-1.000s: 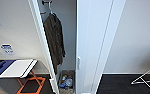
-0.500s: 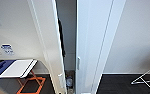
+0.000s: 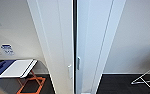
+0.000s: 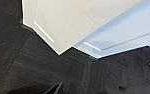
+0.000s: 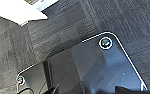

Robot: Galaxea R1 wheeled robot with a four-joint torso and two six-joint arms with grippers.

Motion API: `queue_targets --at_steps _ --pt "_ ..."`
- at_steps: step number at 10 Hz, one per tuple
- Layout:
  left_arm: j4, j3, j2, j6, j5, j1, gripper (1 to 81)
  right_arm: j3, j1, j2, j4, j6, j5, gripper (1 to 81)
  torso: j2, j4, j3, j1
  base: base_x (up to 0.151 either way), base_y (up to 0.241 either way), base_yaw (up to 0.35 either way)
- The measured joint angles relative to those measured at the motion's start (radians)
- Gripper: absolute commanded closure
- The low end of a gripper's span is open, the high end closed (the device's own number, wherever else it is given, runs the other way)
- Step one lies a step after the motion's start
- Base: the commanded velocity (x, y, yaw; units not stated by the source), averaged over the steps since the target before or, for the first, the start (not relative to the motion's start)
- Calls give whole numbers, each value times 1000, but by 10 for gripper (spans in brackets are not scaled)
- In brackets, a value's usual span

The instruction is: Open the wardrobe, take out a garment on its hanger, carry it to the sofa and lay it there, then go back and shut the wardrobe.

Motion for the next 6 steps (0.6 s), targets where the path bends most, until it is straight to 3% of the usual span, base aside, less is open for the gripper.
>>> queue_targets --at_steps 6 --pt "254 -1 -40 5 -34 247 10 -7 -67 0 -6 -21 0 10 0 0 0 0 0 0 0"
